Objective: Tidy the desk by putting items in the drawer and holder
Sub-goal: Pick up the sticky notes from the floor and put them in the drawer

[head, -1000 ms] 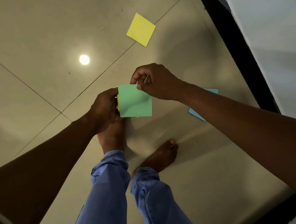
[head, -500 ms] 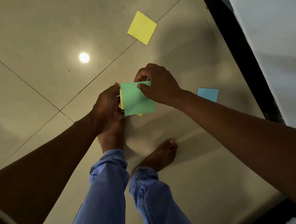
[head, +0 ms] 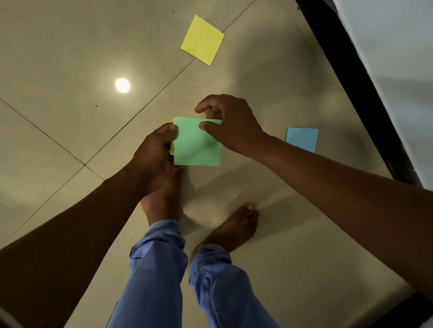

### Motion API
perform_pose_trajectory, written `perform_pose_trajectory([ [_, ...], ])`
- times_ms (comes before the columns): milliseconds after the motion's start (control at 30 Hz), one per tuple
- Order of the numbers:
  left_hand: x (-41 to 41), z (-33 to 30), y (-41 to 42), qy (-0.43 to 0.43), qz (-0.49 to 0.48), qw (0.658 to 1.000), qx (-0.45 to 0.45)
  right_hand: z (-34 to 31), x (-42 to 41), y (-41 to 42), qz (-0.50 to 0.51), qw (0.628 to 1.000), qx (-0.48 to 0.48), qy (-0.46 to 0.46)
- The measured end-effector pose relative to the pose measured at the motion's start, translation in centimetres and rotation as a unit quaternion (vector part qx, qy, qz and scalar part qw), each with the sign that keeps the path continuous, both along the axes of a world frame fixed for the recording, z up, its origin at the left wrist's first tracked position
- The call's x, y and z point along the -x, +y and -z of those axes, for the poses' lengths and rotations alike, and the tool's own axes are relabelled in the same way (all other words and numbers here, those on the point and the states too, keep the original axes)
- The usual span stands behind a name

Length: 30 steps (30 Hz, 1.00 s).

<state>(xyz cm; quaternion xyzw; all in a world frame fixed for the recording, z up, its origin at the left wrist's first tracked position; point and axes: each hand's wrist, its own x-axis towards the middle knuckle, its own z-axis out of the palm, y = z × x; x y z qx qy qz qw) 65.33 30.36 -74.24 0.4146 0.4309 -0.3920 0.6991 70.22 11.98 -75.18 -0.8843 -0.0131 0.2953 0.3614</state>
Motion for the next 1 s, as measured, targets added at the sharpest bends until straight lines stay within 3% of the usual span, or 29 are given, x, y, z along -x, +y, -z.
perform_pose_trajectory([
  [100,0.0,0.1,-0.1,0.0,-0.017,1.0,-0.004,0.3,-0.3,-0.5,0.03,0.999,-0.001,0.028],
  [233,0.0,0.4,0.1,0.011,-0.058,0.998,-0.021,0.8,-1.0,-1.5,0.118,0.979,-0.052,0.16],
  [467,-0.2,1.5,0.9,0.015,-0.075,0.993,-0.085,-0.1,-1.8,-4.9,0.132,0.948,-0.11,0.266],
  [1000,-0.7,1.5,-0.7,-0.007,-0.017,0.995,-0.094,1.1,-1.9,-3.8,0.191,0.944,-0.135,0.234],
])
